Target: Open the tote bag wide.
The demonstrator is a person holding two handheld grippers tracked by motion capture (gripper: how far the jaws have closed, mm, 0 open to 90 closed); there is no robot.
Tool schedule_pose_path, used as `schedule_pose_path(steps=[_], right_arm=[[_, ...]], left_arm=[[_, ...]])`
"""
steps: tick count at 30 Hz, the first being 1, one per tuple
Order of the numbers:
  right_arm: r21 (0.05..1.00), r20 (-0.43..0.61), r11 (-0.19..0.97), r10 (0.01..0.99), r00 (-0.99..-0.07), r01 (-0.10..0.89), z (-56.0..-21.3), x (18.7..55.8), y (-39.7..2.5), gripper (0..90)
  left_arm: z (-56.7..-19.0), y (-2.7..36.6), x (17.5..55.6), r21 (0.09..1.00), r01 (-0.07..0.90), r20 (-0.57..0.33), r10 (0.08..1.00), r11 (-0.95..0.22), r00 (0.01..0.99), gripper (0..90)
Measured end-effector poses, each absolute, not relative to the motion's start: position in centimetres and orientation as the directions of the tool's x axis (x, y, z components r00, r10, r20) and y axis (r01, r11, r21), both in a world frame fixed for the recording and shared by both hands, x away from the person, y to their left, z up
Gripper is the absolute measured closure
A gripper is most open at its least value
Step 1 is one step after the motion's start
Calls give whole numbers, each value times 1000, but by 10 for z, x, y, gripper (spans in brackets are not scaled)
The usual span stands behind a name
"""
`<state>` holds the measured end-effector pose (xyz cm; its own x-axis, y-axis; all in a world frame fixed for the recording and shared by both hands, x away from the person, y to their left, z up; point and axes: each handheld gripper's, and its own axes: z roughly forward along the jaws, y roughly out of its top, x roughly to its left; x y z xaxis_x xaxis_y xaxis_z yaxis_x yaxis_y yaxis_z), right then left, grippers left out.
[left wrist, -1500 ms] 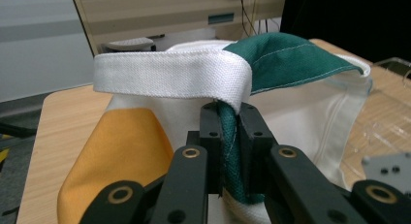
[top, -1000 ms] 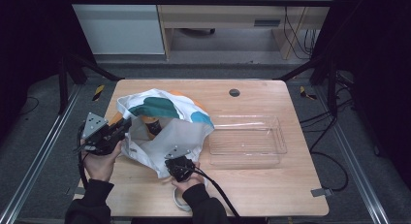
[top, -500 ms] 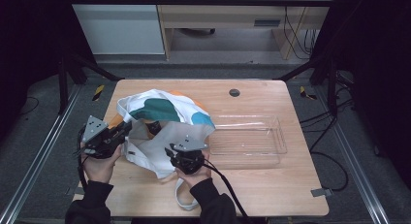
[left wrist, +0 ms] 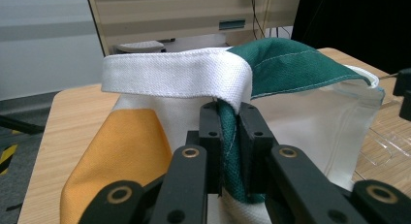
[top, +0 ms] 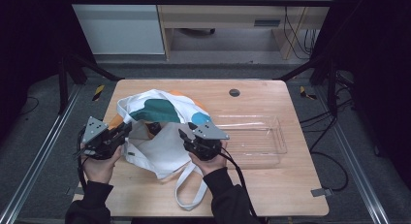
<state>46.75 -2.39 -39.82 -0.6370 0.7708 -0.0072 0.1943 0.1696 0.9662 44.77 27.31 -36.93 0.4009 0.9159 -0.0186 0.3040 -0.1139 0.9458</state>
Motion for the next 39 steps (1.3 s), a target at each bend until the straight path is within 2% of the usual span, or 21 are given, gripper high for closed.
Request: schedule_pose_path(steps=[6, 9, 12, 15, 17, 19, 21, 24, 28, 33, 36, 39], right_arm=[[951, -71, 236, 797, -600, 200, -404, 484, -21, 507], [947, -80, 247, 799, -596, 205, -405, 488, -18, 508], [942, -89, 261, 798, -596, 209, -407, 492, -14, 566], [937, -94, 275, 794, -600, 217, -407, 493, -11, 731], [939, -78, 261, 796, -601, 223, -405, 493, -11, 788], [943, -60, 243, 797, -601, 227, -403, 493, -12, 808], [945, -44, 228, 801, -597, 236, -400, 493, -12, 816], [948, -27, 210, 800, -599, 238, -395, 493, -12, 820], [950, -18, 200, 803, -596, 240, -389, 493, -11, 821], [951, -7, 190, 803, -596, 245, -386, 492, -12, 821], [952, -5, 188, 801, -599, 243, -386, 491, -12, 821], [952, -4, 188, 799, -602, 243, -385, 491, -11, 820]], left_arm=[[-369, 273, 447, 946, 305, -21, 915, -113, 403, 818], [-368, 273, 447, 945, 306, -21, 913, -115, 406, 818], [-368, 274, 447, 945, 306, -18, 912, -118, 409, 818], [-368, 275, 447, 944, 308, -25, 911, -114, 411, 817], [-369, 275, 447, 942, 313, -23, 909, -120, 416, 811], [-370, 274, 447, 943, 310, -16, 910, -124, 414, 770], [-370, 273, 447, 934, 326, 5, 917, -146, 398, 652], [-371, 273, 447, 935, 317, 19, 911, -163, 412, 587], [-369, 274, 441, 932, 304, 44, 896, -196, 442, 549], [-358, 275, 430, 949, 241, 83, 901, -201, 426, 477], [-347, 273, 427, 955, 230, 73, 901, -187, 427, 443], [-340, 267, 430, 951, 215, 108, 892, -221, 440, 402]])
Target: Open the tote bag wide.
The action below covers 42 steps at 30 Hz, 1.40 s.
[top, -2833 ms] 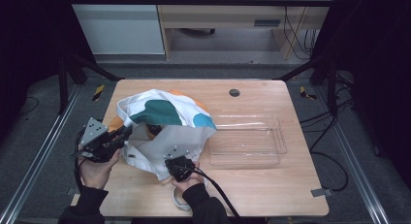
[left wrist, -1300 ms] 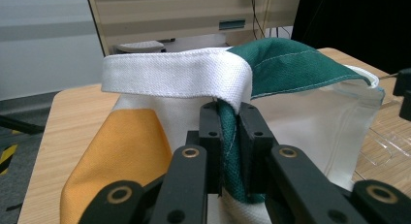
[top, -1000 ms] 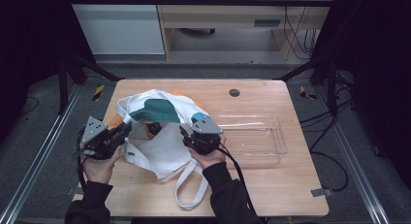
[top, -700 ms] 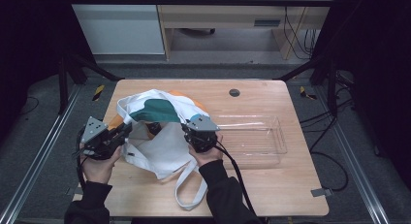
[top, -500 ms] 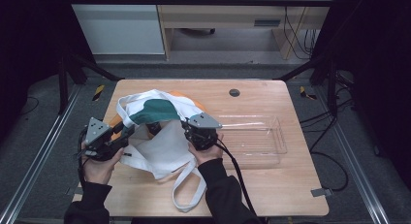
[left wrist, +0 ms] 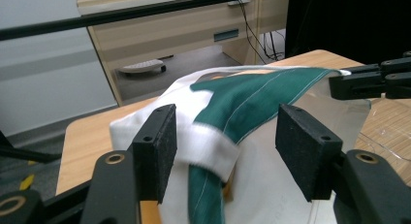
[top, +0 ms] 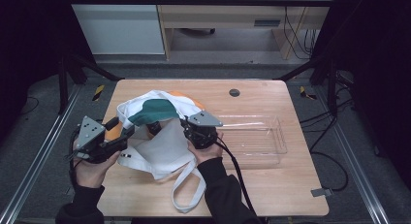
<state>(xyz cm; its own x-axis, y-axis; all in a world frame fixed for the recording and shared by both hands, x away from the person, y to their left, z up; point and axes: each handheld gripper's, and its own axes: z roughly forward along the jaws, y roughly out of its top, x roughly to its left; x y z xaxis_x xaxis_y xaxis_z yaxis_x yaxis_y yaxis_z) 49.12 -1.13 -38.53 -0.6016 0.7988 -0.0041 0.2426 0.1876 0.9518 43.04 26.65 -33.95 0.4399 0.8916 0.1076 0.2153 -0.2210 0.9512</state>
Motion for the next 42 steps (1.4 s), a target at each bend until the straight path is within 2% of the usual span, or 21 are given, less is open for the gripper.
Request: schedule_pose_path(steps=[9, 17, 20, 23, 24, 26, 30, 34, 38, 42], right_arm=[[958, -3, 178, 792, -611, 227, -381, 492, -9, 821], [962, 8, 163, 784, -621, 218, -381, 492, -7, 822], [964, 7, 162, 778, -628, 211, -380, 491, -5, 823], [964, 7, 163, 775, -632, 210, -379, 491, -4, 823], [965, 3, 165, 774, -633, 206, -379, 491, -4, 823], [965, 3, 164, 772, -636, 204, -378, 491, -5, 822], [965, -1, 168, 771, -636, 202, -377, 490, -4, 819], [966, -9, 170, 777, -629, 197, -378, 491, -4, 802], [966, -2, 167, 772, -635, 200, -378, 490, -3, 743], [965, 7, 167, 751, -660, 201, -379, 484, -6, 605]], left_arm=[[-348, 254, 462, 925, 261, 119, 864, -276, 490, 318], [-354, 248, 468, 902, 282, 145, 843, -328, 517, 246], [-358, 245, 471, 894, 289, 157, 846, -341, 510, 252], [-360, 242, 472, 890, 297, 162, 848, -347, 504, 287], [-360, 241, 472, 888, 295, 170, 848, -353, 503, 341], [-360, 240, 472, 885, 298, 176, 850, -357, 497, 361], [-360, 241, 473, 886, 310, 158, 852, -346, 500, 473], [-359, 243, 473, 894, 307, 136, 852, -325, 505, 546], [-359, 245, 475, 899, 314, 121, 863, -305, 490, 645], [-359, 247, 476, 901, 321, 112, 870, -293, 480, 714]])
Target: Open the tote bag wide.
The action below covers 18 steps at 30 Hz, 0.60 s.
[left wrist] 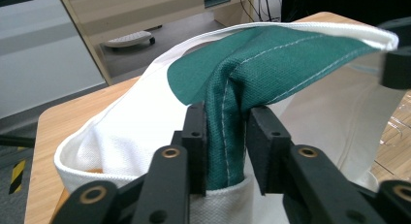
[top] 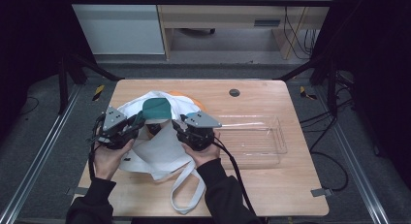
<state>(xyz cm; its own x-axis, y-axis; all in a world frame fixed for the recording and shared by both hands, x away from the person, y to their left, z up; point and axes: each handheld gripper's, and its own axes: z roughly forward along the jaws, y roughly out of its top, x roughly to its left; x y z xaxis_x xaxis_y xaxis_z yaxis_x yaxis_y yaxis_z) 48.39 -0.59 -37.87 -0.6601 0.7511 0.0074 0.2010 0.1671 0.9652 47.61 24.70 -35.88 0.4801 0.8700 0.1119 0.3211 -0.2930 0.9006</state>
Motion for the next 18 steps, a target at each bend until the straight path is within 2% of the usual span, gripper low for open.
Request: schedule_pose_path(steps=[4, 9, 12, 18], right_arm=[[972, 9, 149, 744, -668, 180, -380, 472, -14, 604], [968, 19, 161, 715, -699, 192, -390, 459, -16, 752], [951, 16, 209, 704, -710, 229, -412, 457, -8, 839], [922, 46, 244, 703, -709, 301, -447, 460, 6, 877]], left_arm=[[-356, 246, 477, 902, 320, 109, 870, -290, 480, 732], [-352, 245, 480, 904, 325, 95, 872, -277, 480, 759], [-351, 245, 481, 905, 325, 93, 873, -275, 479, 779], [-348, 246, 481, 910, 315, 96, 877, -269, 472, 796]])
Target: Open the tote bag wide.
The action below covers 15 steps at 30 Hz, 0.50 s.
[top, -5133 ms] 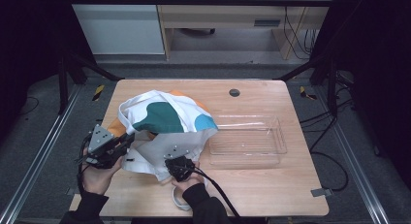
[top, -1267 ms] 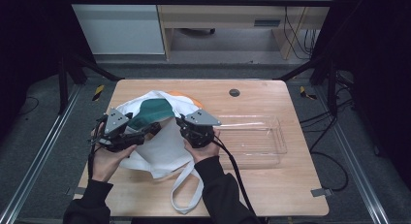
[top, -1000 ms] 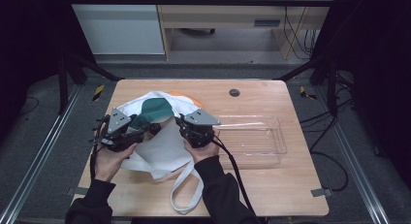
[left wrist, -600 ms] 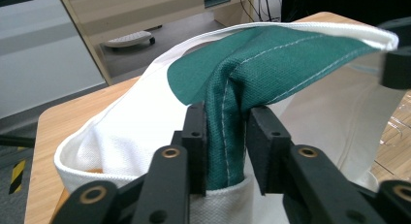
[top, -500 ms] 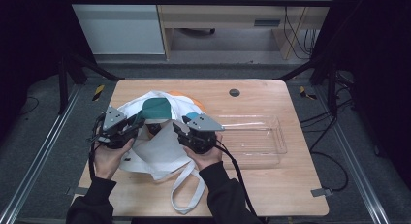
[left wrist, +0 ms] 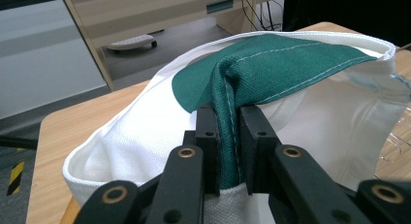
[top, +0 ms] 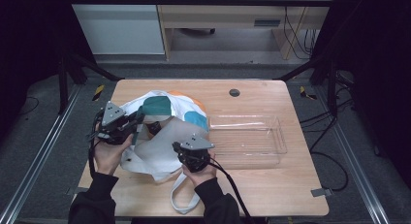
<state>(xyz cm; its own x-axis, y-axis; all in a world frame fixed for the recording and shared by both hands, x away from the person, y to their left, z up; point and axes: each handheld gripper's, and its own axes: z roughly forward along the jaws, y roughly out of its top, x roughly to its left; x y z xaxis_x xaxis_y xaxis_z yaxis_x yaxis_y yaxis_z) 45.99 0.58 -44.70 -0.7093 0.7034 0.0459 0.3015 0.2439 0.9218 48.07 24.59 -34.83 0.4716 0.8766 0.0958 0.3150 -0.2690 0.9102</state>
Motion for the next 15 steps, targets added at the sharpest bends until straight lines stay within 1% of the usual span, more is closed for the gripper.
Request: schedule_pose_path(steps=[5, 12, 15], right_arm=[[894, 71, 268, 707, -704, 359, -471, 466, 20, 888], [855, 56, 325, 716, -696, 403, -493, 473, 33, 900], [842, 74, 326, 719, -691, 430, -499, 475, 37, 900]], left_arm=[[-346, 248, 482, 915, 314, 84, 880, -254, 467, 799], [-345, 249, 483, 917, 315, 77, 883, -245, 464, 799], [-344, 249, 484, 918, 313, 78, 883, -245, 464, 798]])
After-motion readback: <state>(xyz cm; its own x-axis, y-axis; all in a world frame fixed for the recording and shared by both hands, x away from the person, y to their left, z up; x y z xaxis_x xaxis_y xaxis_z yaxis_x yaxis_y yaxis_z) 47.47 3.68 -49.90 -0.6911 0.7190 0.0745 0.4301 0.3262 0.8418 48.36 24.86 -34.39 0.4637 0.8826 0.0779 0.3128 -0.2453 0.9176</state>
